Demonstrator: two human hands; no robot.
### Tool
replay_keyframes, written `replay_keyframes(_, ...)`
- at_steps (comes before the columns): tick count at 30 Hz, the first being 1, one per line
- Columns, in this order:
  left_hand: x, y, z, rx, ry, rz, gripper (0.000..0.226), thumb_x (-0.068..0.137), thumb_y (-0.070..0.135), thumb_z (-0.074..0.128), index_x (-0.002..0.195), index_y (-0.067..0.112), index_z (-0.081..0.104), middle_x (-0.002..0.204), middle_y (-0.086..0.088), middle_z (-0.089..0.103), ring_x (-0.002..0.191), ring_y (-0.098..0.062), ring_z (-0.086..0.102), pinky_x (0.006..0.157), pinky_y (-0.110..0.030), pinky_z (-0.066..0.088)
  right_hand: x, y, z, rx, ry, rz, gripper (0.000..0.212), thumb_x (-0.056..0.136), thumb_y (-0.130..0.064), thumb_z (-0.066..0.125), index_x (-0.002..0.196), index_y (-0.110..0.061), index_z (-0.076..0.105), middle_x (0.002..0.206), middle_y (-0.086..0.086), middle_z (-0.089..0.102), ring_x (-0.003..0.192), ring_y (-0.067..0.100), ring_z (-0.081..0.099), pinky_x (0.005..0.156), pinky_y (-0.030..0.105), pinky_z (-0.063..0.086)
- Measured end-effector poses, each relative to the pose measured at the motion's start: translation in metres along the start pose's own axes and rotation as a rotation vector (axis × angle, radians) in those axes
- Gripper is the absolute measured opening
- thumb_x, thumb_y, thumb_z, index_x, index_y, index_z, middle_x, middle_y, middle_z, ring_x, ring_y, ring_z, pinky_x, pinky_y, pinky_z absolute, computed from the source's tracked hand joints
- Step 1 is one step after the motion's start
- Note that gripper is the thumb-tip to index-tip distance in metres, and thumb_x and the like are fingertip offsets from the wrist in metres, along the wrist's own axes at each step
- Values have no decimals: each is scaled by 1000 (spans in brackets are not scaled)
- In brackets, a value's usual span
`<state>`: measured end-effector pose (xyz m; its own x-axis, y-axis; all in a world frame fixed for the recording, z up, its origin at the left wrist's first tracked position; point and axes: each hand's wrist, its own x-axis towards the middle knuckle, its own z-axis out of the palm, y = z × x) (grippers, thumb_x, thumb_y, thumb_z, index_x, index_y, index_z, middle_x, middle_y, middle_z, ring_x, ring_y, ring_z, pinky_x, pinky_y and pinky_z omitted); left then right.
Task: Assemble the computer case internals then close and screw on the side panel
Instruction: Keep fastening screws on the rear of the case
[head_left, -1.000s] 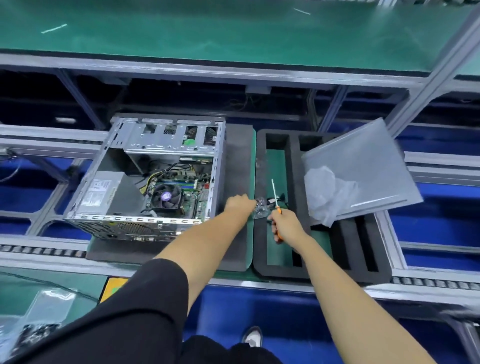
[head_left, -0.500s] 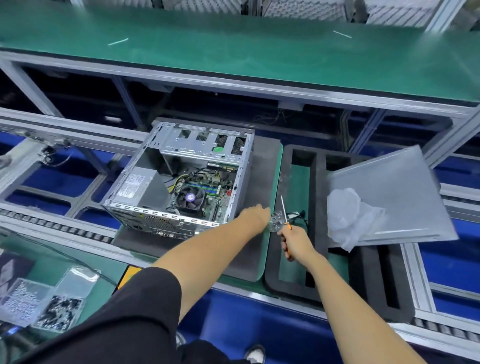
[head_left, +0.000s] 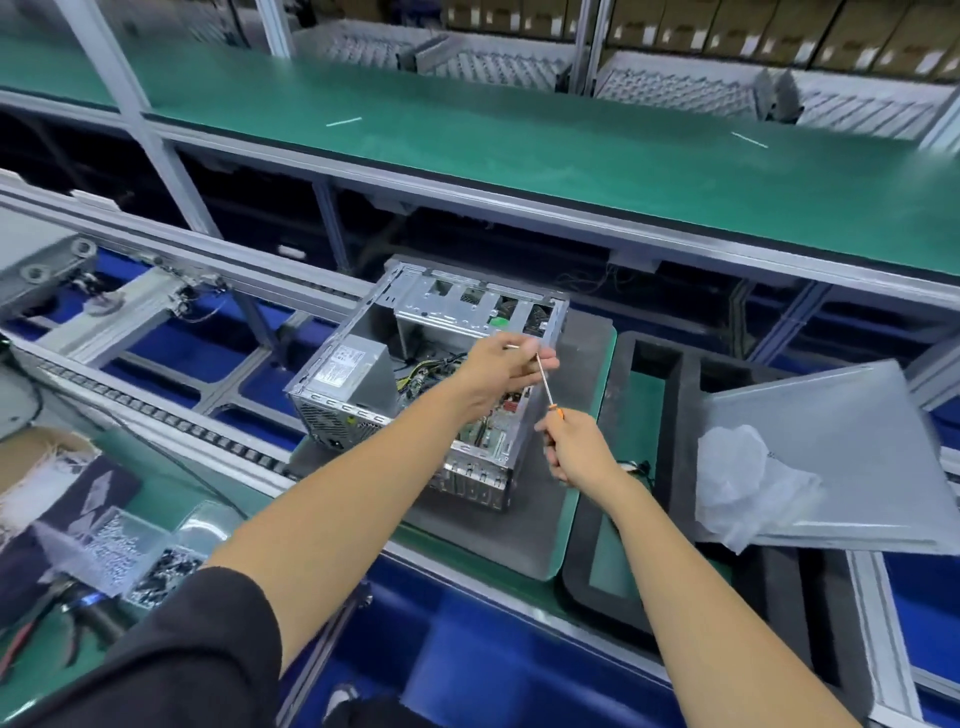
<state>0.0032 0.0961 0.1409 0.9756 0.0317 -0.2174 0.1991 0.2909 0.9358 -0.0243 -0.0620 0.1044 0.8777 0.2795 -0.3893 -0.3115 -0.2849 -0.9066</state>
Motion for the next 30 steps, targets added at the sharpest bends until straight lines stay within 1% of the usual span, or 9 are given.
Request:
replay_keyframes(2, -11, 6, -22, 3, -15, 20, 16, 104, 12, 56, 116, 2, 58, 110, -12, 75, 107, -22, 73, 85, -28, 60, -7, -7, 16, -13, -32, -14, 20, 100, -13, 42, 83, -10, 51, 54, 5, 35, 35, 14, 24, 41, 15, 20)
replay_keyframes(5, -28, 16, -60, -1, -59, -3, 27, 102, 15, 60, 121, -3, 58, 114, -13, 75, 111, -25, 71, 86, -29, 60, -18, -18, 44, -21, -74, -46, 20, 102, -12, 41, 84, -8, 49, 50, 3, 35, 33, 12, 24, 39, 15, 19)
replay_keyframes(7, -41, 21, -87, -12, -76, -17, 24, 101, 18, 61, 117, 0, 61, 116, -14, 74, 113, -26, 70, 87, -29, 59, -23, -22, 67, -2, -96, -52, 25, 104, -14, 41, 82, -6, 49, 47, 2, 36, 33, 12, 25, 38, 16, 19)
replay_keyframes(11, -72, 20, -136, -172, -18, -30, 19, 101, 18, 61, 114, 5, 64, 115, -10, 75, 111, -23, 71, 85, -27, 59, -28, -21, 127, 84, -144, -33, 22, 101, -20, 44, 82, -12, 54, 49, 4, 42, 37, 13, 27, 42, 14, 21)
replay_keyframes(15, -104, 14, -186, -238, 72, -75, 28, 103, 20, 58, 123, 1, 61, 108, -6, 77, 101, -16, 74, 76, -23, 59, -37, -8, 191, 145, -190, -16, 15, 95, -28, 49, 90, -14, 52, 54, 5, 46, 38, 13, 27, 42, 17, 21)
replay_keyframes(18, -126, -1, -223, -272, 124, -108, 25, 102, 23, 60, 119, 6, 64, 103, -3, 77, 97, -14, 74, 76, -23, 60, -45, 6, 238, 168, -158, 28, 22, 101, -34, 48, 93, -14, 47, 56, 2, 49, 39, 15, 31, 41, 20, 21)
replay_keyframes(22, -148, -38, -270, -321, 219, -158, 25, 99, 26, 65, 116, 7, 68, 101, -4, 78, 96, -15, 75, 77, -24, 60, -58, 35, 297, 226, -102, 89, 13, 96, -9, 45, 87, -15, 38, 55, -1, 51, 39, 16, 35, 41, 21, 21)
replay_keyframes(26, -155, -86, -297, -325, 295, -264, 27, 97, 28, 68, 116, 7, 69, 97, -4, 77, 91, -14, 75, 73, -23, 59, -66, 72, 348, 290, 4, 179, 18, 98, -4, 43, 87, -16, 36, 58, 4, 53, 41, 18, 37, 41, 20, 21)
replay_keyframes(30, -153, -123, -299, -333, 346, -373, 31, 93, 28, 73, 113, 4, 70, 97, -8, 78, 84, -13, 76, 67, -21, 58, -68, 98, 370, 310, 150, 246, 19, 98, -1, 44, 87, -15, 36, 65, 9, 56, 39, 17, 37, 36, 18, 24)
